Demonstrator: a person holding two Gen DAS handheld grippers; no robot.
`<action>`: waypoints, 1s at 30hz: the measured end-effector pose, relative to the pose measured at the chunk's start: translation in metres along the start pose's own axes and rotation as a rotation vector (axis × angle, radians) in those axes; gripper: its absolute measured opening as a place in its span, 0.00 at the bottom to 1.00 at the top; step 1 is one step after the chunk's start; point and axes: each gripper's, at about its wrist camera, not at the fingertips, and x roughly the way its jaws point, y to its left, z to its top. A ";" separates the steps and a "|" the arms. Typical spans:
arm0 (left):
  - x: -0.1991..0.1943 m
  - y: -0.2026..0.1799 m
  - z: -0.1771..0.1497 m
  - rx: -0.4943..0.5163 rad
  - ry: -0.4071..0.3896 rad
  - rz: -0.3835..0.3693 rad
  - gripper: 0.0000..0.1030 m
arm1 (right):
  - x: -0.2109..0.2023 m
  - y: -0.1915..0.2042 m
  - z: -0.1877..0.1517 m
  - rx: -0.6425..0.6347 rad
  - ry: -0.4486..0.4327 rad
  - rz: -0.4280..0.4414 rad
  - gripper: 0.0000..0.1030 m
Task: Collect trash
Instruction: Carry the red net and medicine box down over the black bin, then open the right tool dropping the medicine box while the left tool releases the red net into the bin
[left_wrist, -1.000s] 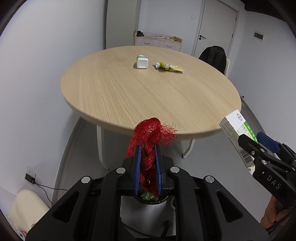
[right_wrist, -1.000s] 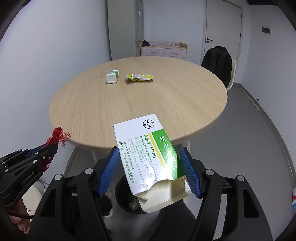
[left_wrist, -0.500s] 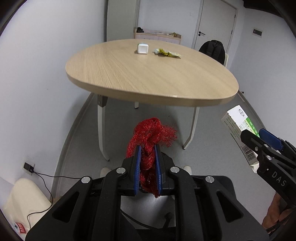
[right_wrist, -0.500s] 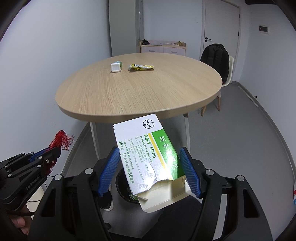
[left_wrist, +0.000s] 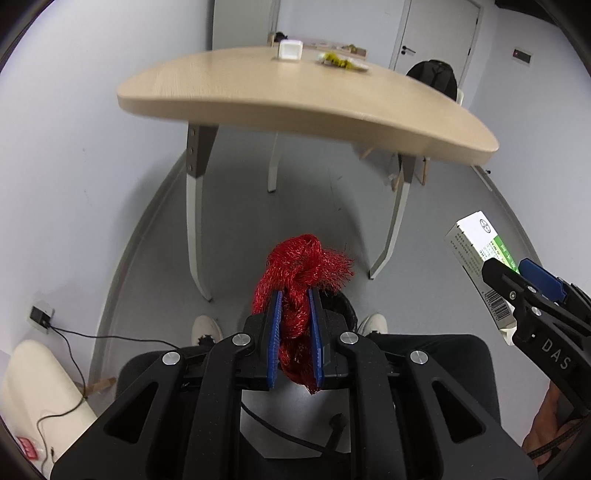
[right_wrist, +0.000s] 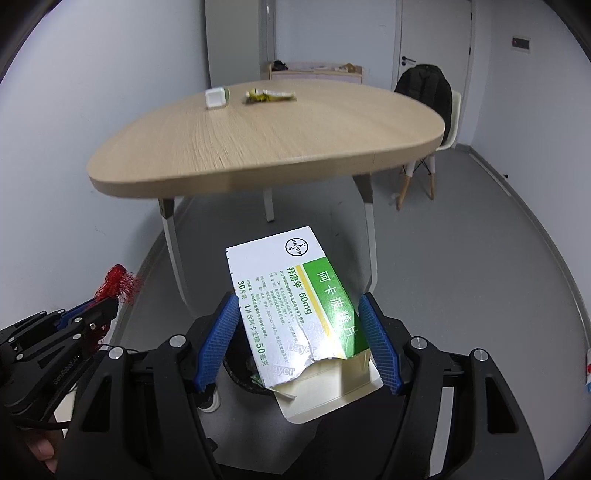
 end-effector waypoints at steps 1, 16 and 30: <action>0.005 0.001 -0.001 -0.001 0.005 0.002 0.13 | 0.007 0.001 -0.003 0.001 0.010 0.000 0.62; 0.103 0.012 -0.015 -0.021 0.088 0.006 0.13 | 0.105 0.005 -0.027 -0.030 0.113 0.007 0.62; 0.183 0.023 -0.020 -0.022 0.109 0.006 0.13 | 0.200 0.011 -0.045 -0.043 0.191 0.028 0.63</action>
